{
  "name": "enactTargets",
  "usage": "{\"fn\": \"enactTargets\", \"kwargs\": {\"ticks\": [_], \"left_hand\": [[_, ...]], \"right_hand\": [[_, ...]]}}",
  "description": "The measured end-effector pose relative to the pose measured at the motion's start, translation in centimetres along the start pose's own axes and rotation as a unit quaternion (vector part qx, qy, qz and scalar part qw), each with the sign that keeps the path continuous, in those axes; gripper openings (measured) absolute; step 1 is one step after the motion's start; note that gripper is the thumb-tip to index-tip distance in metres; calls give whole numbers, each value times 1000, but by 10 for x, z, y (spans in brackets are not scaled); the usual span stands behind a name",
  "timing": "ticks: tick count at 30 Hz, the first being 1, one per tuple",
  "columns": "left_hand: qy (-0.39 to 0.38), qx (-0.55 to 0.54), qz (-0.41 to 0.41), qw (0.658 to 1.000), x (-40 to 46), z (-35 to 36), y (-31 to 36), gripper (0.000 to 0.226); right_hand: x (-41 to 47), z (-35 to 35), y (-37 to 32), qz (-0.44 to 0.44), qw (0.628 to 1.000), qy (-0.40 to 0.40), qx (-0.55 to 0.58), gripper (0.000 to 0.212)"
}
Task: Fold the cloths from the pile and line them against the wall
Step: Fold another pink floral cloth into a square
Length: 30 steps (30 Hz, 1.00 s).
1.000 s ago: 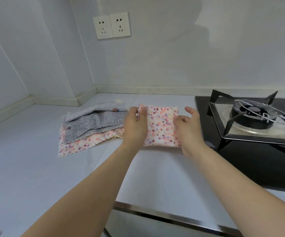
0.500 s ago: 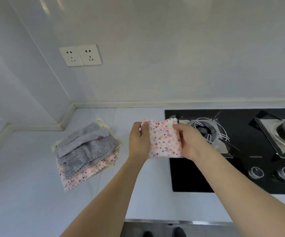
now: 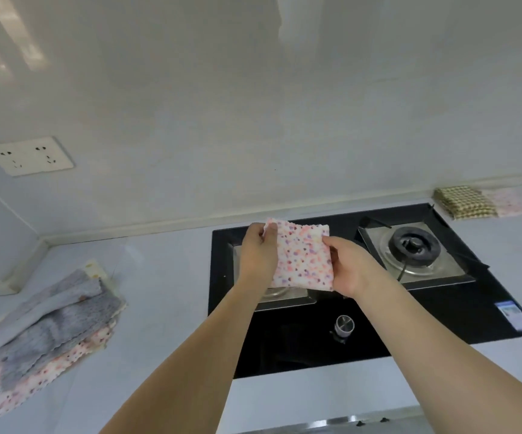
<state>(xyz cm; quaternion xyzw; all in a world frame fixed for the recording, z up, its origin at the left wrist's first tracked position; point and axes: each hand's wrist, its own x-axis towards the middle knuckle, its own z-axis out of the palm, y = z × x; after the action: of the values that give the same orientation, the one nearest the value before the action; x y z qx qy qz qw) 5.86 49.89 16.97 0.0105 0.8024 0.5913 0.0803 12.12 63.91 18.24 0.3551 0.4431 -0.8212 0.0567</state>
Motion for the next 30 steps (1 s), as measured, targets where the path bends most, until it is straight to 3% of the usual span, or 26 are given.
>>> {"fn": "enactTargets", "kwargs": {"ticks": [6, 11, 19, 23, 30], "left_hand": [[-49, -125, -148, 980, -18, 108, 46, 14], [-72, -96, -211, 970, -7, 177, 61, 16], [-164, -120, -210, 956, 24, 292, 75, 17], [-147, -100, -206, 962, 39, 378, 93, 10], [-153, -71, -182, 969, 72, 541, 121, 11]], "right_hand": [[3, -117, -66, 12, 1000, 19, -12, 26], [21, -180, -109, 21, 999, 44, 0, 27], [56, -280, -170, 9, 997, 65, 30, 26], [81, -351, -213, -6, 996, 81, 37, 21], [143, -478, -300, -12, 992, 122, 3, 33]]}}
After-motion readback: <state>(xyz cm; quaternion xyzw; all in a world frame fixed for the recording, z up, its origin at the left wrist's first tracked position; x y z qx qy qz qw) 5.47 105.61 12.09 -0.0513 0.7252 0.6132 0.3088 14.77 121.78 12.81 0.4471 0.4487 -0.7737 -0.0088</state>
